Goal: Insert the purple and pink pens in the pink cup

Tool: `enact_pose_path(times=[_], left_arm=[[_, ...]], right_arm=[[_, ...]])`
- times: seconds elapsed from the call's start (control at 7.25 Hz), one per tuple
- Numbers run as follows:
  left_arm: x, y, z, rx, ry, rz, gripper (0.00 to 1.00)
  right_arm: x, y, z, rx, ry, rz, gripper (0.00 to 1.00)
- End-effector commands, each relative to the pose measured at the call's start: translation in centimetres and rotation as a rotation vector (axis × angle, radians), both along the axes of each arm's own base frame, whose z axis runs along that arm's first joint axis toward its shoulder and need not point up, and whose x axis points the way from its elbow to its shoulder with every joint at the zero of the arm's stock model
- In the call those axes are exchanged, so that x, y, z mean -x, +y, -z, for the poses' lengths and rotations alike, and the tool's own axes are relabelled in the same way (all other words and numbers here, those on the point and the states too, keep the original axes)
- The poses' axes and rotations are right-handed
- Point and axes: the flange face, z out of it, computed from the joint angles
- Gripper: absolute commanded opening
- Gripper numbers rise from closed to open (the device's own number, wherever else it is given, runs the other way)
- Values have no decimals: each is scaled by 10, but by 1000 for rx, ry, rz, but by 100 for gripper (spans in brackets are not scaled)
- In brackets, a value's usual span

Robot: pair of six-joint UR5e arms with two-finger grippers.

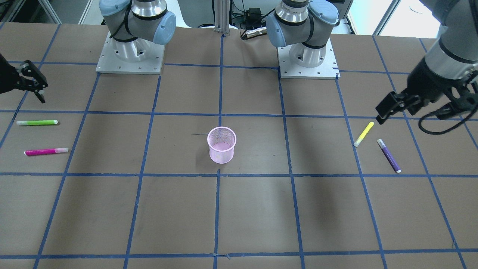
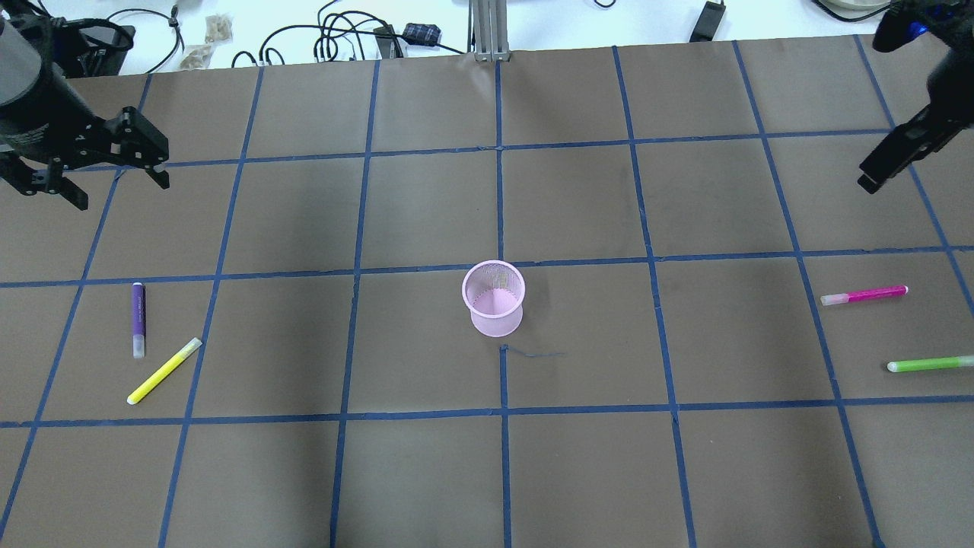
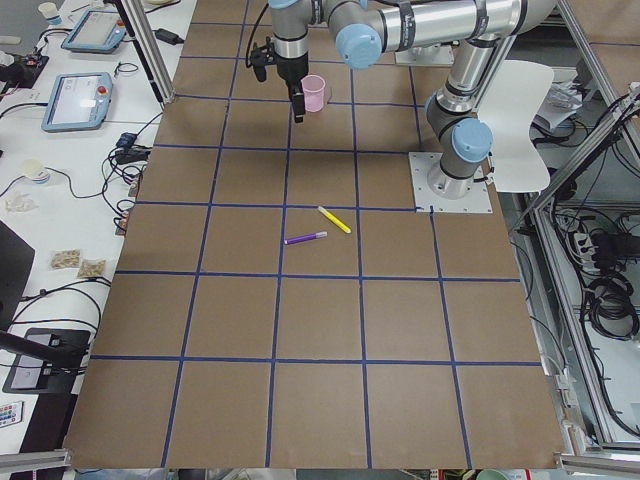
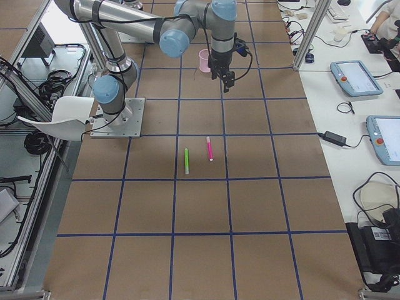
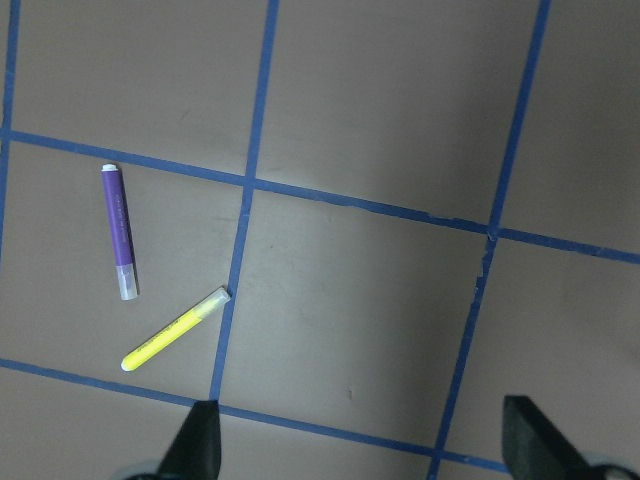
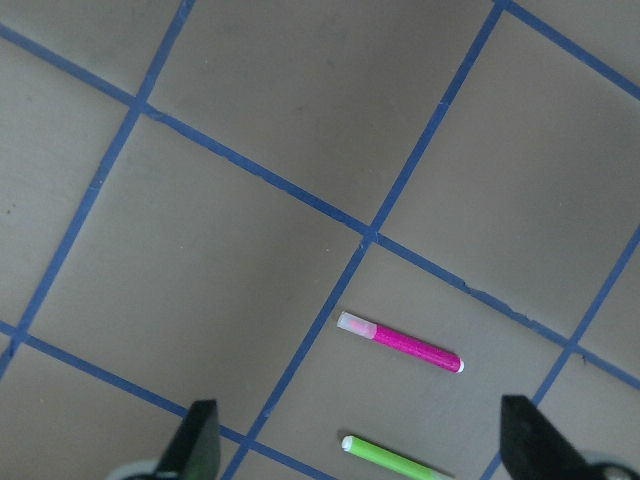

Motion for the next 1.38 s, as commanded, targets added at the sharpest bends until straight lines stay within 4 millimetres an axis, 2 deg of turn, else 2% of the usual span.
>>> enact_pose_path(times=[0.0,0.14,0.28,0.41,0.55,0.69,0.83,0.97,1.24], left_arm=[[-110,11,51,10,4,-18,100],[-138,10,84,40,-18,-15,100],[-143,5,111,43,-26,11,100],[-147,1,133,14,-5,8,100],[-152,-5,152,-11,14,10,100],[-155,-10,171,-28,30,8,100],[-160,-17,184,-9,14,11,100],[-163,-21,210,-41,40,6,100],[-170,-27,231,-60,45,-9,100]], right_arm=[[65,11,53,-51,-60,-191,100],[88,12,76,-60,-87,-335,100],[112,4,106,8,-120,-474,100],[149,8,139,5,-142,-509,100],[178,15,159,28,-188,-506,100],[183,14,172,38,-208,-634,100],[186,11,196,30,-242,-766,100],[187,6,217,53,-282,-860,100],[187,0,241,95,-319,-982,96]])
